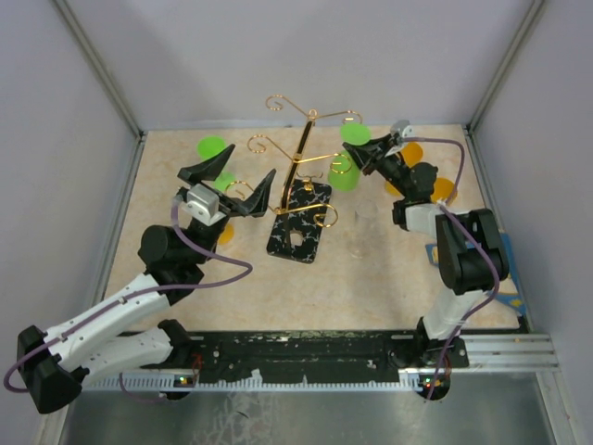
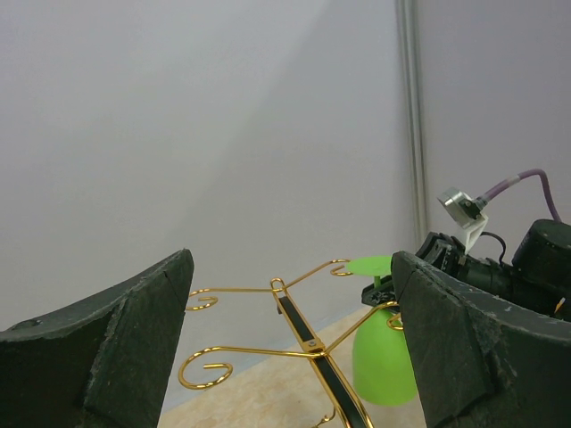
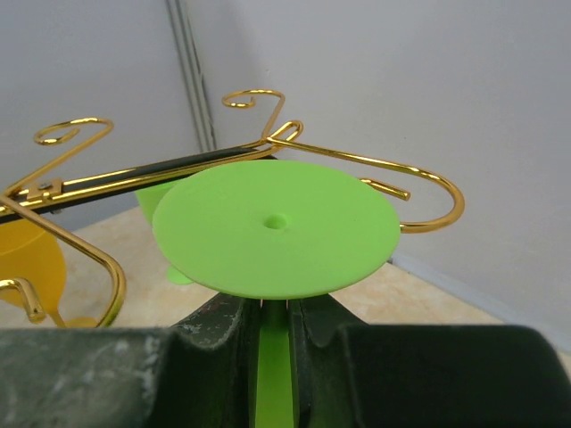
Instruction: Place the wine glass upside down on the wine glass rack
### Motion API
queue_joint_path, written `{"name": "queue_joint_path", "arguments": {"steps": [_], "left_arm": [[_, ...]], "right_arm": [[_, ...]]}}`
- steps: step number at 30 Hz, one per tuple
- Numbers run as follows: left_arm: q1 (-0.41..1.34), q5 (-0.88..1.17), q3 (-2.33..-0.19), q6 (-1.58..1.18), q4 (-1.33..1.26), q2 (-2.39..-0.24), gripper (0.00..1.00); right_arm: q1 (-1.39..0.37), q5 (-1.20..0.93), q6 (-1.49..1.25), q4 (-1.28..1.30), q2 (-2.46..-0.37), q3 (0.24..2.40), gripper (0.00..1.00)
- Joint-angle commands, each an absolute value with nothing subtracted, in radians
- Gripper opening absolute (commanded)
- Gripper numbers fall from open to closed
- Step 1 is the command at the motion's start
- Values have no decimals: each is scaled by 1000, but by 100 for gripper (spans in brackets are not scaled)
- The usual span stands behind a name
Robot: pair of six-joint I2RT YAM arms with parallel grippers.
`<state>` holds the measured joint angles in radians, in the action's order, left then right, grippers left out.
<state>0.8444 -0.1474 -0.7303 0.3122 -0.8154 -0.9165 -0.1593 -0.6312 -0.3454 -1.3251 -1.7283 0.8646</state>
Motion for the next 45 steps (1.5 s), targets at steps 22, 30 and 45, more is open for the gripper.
{"name": "queue_joint_path", "arguments": {"steps": [22,30,45], "left_arm": [[839,-148,-756,324,-845,-939,97],[838,-151,-753,335,-859,-956,97],[838,-160,-748,350,-865,-956,98]], "right_arm": [[-124,-813,-260,-1262,-1845,1062,0],[-124,-818,-258,-1272,-1884,1102,0],[-124,-861,-316,-1345,-1973,1196,0]]}}
